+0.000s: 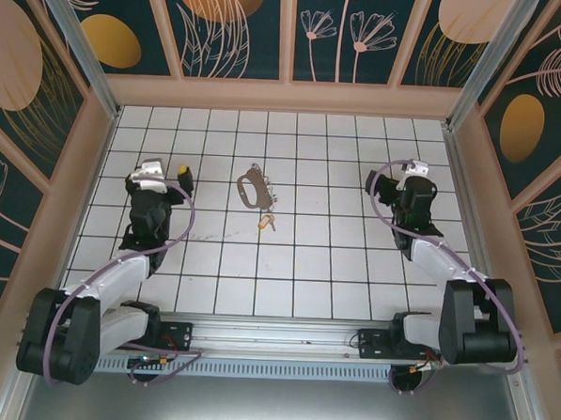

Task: Put the keys on the keyring

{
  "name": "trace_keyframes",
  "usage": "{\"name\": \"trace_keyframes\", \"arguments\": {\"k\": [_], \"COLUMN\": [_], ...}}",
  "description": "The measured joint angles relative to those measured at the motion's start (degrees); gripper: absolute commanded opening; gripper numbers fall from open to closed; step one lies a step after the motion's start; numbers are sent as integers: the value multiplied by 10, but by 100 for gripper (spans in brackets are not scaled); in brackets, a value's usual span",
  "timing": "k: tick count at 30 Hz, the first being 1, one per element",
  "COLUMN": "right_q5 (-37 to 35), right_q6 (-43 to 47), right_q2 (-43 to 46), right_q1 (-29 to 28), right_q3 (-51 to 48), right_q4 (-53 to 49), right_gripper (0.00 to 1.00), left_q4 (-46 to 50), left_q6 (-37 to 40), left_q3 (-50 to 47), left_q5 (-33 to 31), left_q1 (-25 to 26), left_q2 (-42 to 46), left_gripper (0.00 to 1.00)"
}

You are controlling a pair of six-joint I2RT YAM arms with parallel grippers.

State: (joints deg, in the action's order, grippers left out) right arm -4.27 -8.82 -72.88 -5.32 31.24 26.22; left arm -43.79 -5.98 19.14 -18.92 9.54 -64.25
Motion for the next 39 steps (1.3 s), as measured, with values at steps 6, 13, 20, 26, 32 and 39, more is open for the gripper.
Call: {"name": "trace_keyframes", "arguments": {"k": [6, 13, 20, 26, 32, 39], "right_q5": [-70, -69, 12, 46, 46, 49], "right_q6": [37, 70, 70, 71, 73, 73], "right_q2": [-48, -85, -152, -152, -152, -152], "right_q1": [7, 32, 76, 83, 74, 75], "right_q3": [-55, -144, -204, -186, -185, -183], "right_q4": [107, 265, 401, 422, 422, 422], "right_gripper": [99, 99, 99, 99, 99, 99], "left_q4": [-98, -218, -287, -280, -280, -280], "left_q6": [0, 9, 15, 15, 15, 15], "left_q3": [-55, -88, -81, -59, -59, -59], "left_q5": [-8, 17, 61, 96, 102, 108], "left_q1": [-32, -59, -68, -88, -88, -88], "left_q2": [-76, -154, -227, -229, -229, -229], "left_gripper": [98, 98, 99, 99, 99, 99]}}
